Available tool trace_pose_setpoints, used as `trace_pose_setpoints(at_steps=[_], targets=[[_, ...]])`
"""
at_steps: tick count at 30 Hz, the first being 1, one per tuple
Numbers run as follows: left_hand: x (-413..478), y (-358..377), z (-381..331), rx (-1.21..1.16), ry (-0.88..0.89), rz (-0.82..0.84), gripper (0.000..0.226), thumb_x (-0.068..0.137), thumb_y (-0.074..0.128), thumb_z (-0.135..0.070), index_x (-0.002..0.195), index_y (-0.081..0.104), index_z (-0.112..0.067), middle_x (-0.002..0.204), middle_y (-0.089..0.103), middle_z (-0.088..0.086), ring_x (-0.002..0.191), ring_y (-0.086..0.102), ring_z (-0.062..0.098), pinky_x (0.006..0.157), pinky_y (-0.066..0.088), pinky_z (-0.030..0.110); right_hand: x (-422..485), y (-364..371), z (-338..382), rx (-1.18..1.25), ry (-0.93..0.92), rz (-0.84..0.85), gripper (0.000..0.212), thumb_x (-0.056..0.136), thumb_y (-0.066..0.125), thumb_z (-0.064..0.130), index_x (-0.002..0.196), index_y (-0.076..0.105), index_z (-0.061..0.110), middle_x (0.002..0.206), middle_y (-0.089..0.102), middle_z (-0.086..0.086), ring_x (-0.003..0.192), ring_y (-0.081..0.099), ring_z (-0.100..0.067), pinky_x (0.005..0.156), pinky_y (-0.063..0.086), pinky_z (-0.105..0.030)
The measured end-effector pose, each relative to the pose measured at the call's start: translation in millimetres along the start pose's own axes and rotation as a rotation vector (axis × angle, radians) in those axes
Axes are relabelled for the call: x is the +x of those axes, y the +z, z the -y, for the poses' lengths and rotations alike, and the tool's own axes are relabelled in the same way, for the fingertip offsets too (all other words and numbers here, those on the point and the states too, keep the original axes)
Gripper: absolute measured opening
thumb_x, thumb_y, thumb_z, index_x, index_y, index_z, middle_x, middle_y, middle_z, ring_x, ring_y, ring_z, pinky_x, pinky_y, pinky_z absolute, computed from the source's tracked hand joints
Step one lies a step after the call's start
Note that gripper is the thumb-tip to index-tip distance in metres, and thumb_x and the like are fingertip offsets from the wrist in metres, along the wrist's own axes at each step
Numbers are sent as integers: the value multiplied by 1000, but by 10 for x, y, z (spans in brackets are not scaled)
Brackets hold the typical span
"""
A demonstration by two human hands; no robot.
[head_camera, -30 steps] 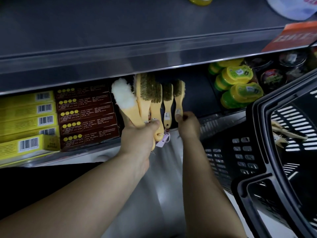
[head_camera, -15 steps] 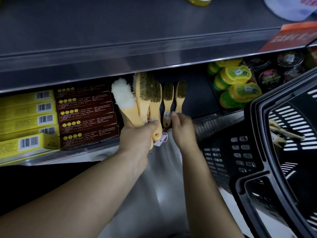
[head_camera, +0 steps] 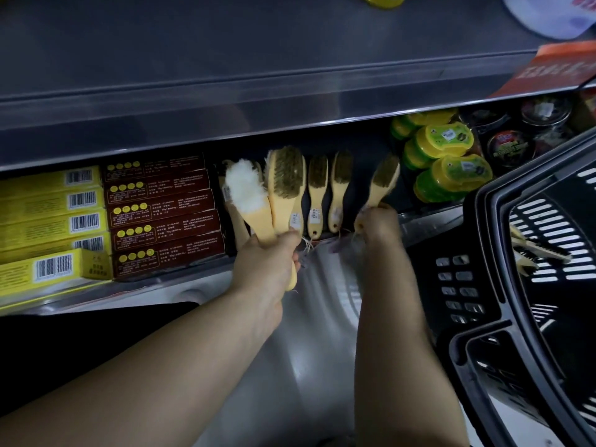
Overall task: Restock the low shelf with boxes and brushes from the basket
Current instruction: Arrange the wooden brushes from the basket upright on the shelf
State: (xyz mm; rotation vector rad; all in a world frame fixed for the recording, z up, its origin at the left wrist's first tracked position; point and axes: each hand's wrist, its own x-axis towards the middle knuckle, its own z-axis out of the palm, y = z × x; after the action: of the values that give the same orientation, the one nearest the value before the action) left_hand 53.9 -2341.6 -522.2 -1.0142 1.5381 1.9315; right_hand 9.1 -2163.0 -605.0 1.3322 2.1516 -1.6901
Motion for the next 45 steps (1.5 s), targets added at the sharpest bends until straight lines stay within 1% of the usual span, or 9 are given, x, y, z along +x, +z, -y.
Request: trace_pose_setpoints(at_steps=[3, 6, 11, 20, 24, 28, 31, 36, 45], targets=[[-13, 14, -9, 27, 9, 37, 8, 85, 63, -12, 84, 60, -19, 65, 58, -2, 57, 53, 10, 52, 45, 17, 203, 37, -121, -135, 16, -40, 21, 91, 46, 3, 107, 60, 1, 78, 56, -9, 65, 52, -22, 56, 43, -27], [-9, 29, -14, 32, 36, 46, 9, 85, 64, -12, 88, 59, -20, 63, 57, -2, 56, 53, 10, 55, 45, 20, 282, 97, -207, -161, -55, -75, 20, 90, 52, 9, 103, 66, 4, 83, 62, -11, 77, 57, -24, 66, 45, -36], [-8, 47, -1, 44, 75, 57, 12, 86, 64, -14, 90, 57, -23, 68, 59, -3, 62, 55, 11, 59, 47, 20, 385, 148, -274, -155, -126, -51, 14, 89, 51, 7, 88, 60, 18, 82, 64, -5, 80, 58, -21, 73, 45, -31], [12, 67, 24, 29, 71, 54, 13, 84, 67, -16, 92, 59, -20, 73, 61, -2, 65, 56, 11, 60, 46, 20, 201, 227, -116, -253, -225, -143, 25, 95, 46, 16, 113, 62, 9, 115, 62, -13, 99, 60, -23, 84, 50, -33], [31, 78, 24, 45, 99, 53, 13, 83, 67, -13, 90, 61, -22, 71, 63, -3, 63, 56, 11, 61, 46, 22, -562, 257, 90, 81, -165, 382, 29, 89, 55, 42, 88, 71, 17, 79, 71, 6, 73, 64, -6, 66, 49, -22], [4, 88, 63, 102, 149, 73, 19, 83, 65, -14, 97, 64, -26, 77, 68, -2, 74, 63, 14, 70, 49, 27, -928, 261, 147, 236, -82, 690, 29, 89, 58, 19, 99, 62, -8, 81, 61, -29, 74, 60, -28, 62, 52, -33], [6, 69, 51, 110, 163, 78, 11, 82, 69, -17, 89, 65, -26, 82, 68, -4, 80, 64, 12, 76, 51, 28, -783, 168, 183, 428, -60, 499, 17, 96, 48, 13, 97, 63, 5, 75, 69, -9, 71, 66, -21, 70, 56, -35], [18, 28, 6, 58, 104, 36, 14, 86, 64, -30, 88, 63, -16, 56, 55, -9, 39, 48, -1, 41, 43, 14, -83, -1, 200, 224, 20, -22, 18, 93, 39, 11, 79, 50, 12, 63, 50, 0, 49, 48, -11, 45, 41, -23], [28, 64, 31, 95, 101, 63, 23, 88, 57, -44, 86, 64, -22, 46, 53, -15, 48, 53, 5, 51, 45, 21, 367, -65, -105, -42, 23, -47, 31, 92, 43, 9, 118, 56, -4, 105, 63, -24, 69, 56, -19, 53, 44, -22]])
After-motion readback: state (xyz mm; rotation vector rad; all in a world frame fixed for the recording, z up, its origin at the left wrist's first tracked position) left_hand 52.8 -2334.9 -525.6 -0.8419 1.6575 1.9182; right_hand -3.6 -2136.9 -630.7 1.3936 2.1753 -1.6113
